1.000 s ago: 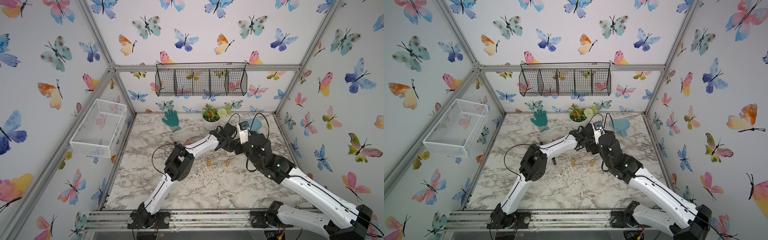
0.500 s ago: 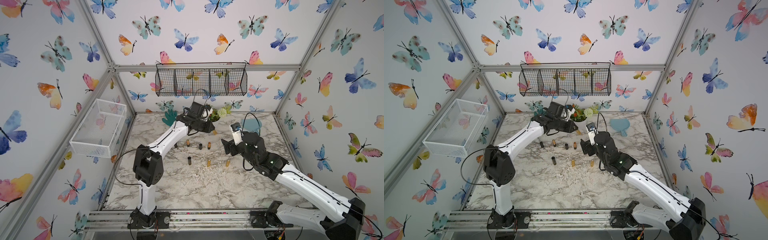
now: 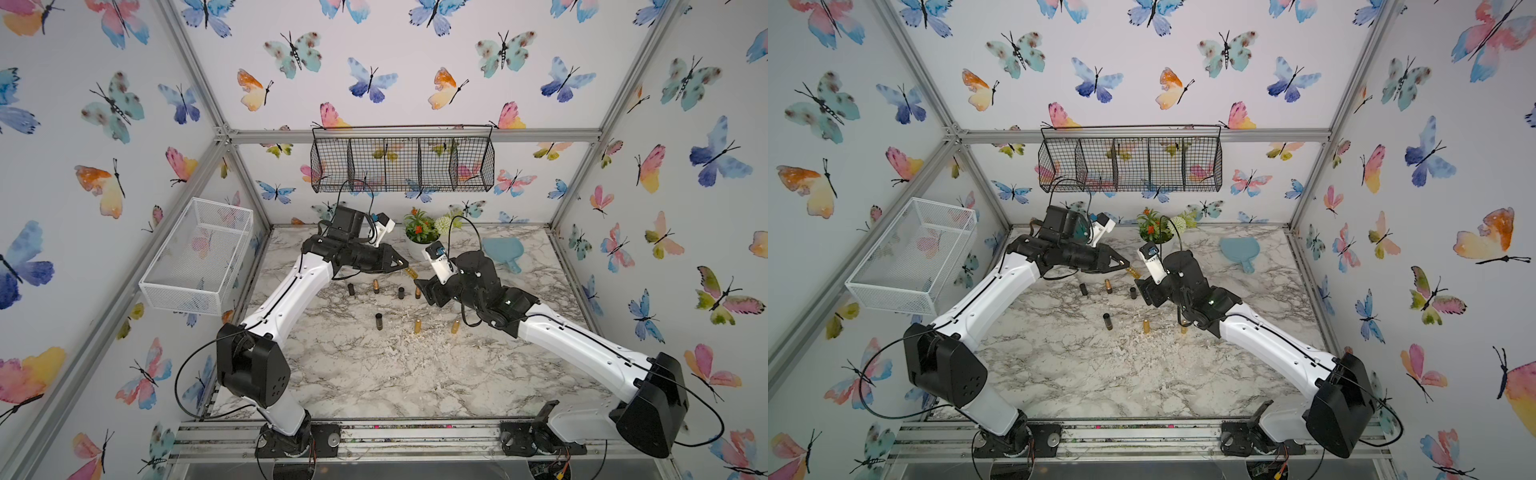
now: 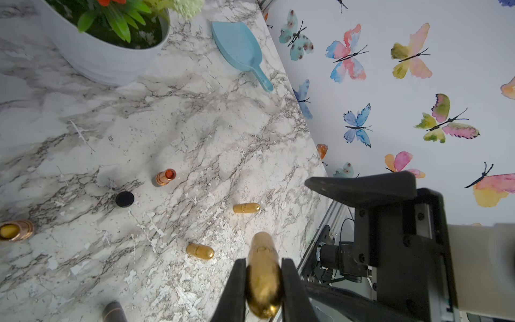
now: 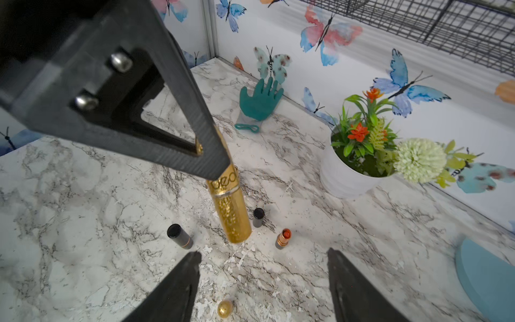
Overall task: Open the lipstick cap
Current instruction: Open the cover of the lipstick.
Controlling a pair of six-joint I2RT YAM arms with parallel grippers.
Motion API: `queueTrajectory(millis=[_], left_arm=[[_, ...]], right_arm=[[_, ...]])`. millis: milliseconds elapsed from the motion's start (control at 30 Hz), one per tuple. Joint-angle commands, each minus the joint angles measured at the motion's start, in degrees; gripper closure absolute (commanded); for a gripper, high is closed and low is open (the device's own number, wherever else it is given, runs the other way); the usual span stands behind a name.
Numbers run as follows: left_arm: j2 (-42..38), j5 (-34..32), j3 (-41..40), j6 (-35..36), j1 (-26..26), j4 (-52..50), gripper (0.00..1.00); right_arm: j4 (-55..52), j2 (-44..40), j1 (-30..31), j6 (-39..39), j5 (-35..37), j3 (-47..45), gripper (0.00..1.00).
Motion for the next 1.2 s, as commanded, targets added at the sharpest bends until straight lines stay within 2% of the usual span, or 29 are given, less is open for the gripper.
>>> queueTrajectory(millis=[0, 200, 367, 433, 500, 600, 667, 933, 1167], left_arm=[[-3.4, 3.6, -0.9, 1.8, 0.6, -2.3, 0.92], [-4.5, 4.3, -2.1, 2.5, 0.6, -2.8, 0.92], [-4.2, 4.6, -2.1, 3.6, 0.6, -4.2, 0.92], [-3.9, 4.7, -2.2, 3.9, 0.6, -4.3, 0.93], [-3.7, 4.7, -2.4, 3.9, 0.6, -4.4, 0.93], [-3.4, 5.1, -2.5, 4.1, 0.6, -4.4, 0.94], [-3.2, 4.5, -2.3, 4.2, 0.7, -4.5, 0.95], [-2.2, 4.1, -1.1, 4.3, 3.8, -5.0, 1.0], [-1.9, 5.1, 0.7, 3.3, 9.2, -5.0, 1.0]], right_arm=[[0.3, 2.1, 0.1, -1.2, -4.7, 1.8, 0.27], [0.6, 4.3, -0.1, -1.1, -7.5, 2.4, 0.28], [1.5, 4.5, -0.1, -1.4, -8.8, 3.1, 0.33], [1.7, 4.6, -0.1, -1.6, -9.3, 3.3, 0.38], [1.6, 4.9, -0.1, -1.9, -9.7, 3.6, 0.48], [0.5, 5.5, -0.1, -2.2, -10.2, 4.3, 0.76], [-0.2, 5.8, -0.1, -2.5, -10.1, 4.5, 0.81], [-4.1, 3.3, -0.1, -3.5, -6.4, 2.7, 0.93], [-7.2, -0.5, -0.1, -3.2, 0.4, -1.9, 0.96]])
